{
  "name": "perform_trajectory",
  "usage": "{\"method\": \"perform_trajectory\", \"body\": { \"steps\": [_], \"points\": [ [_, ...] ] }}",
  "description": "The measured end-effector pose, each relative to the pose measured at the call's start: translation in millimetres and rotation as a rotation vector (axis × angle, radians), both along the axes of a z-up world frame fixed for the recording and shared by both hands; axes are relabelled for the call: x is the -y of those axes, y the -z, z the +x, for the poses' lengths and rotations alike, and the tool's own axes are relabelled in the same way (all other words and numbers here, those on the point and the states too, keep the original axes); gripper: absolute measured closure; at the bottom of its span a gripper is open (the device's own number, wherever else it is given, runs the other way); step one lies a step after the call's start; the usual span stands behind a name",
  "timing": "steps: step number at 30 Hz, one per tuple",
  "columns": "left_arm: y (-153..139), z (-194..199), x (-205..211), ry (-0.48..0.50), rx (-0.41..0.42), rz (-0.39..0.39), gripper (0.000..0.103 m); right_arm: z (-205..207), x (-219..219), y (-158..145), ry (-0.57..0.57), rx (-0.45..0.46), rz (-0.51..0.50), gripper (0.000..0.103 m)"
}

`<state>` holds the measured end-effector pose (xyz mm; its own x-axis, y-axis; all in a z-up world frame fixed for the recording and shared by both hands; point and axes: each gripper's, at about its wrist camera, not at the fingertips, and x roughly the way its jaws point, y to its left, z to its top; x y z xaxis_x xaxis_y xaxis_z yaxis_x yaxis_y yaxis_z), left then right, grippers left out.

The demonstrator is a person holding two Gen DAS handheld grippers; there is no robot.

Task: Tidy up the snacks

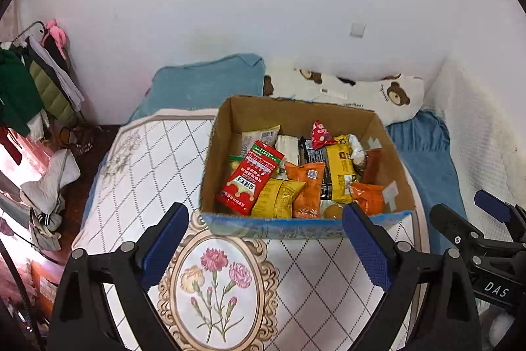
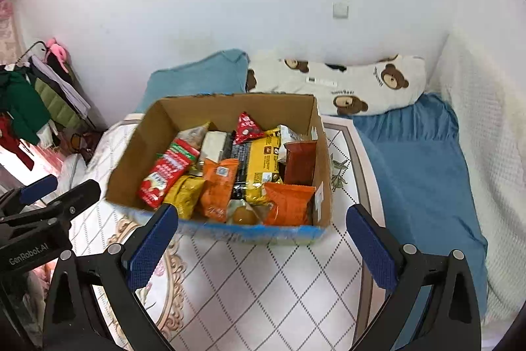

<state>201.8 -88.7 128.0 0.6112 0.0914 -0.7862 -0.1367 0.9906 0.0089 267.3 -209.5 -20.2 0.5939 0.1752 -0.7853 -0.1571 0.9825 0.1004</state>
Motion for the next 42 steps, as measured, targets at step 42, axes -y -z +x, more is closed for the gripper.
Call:
{"method": "perform_trajectory", "body": {
  "steps": [42],
  "points": [
    [-26, -60, 17, -0.015, 0.102, 0.057, 0.001, -99, 26, -63, 0.060, 0.171, 0.009, 0.000]
  ]
}}
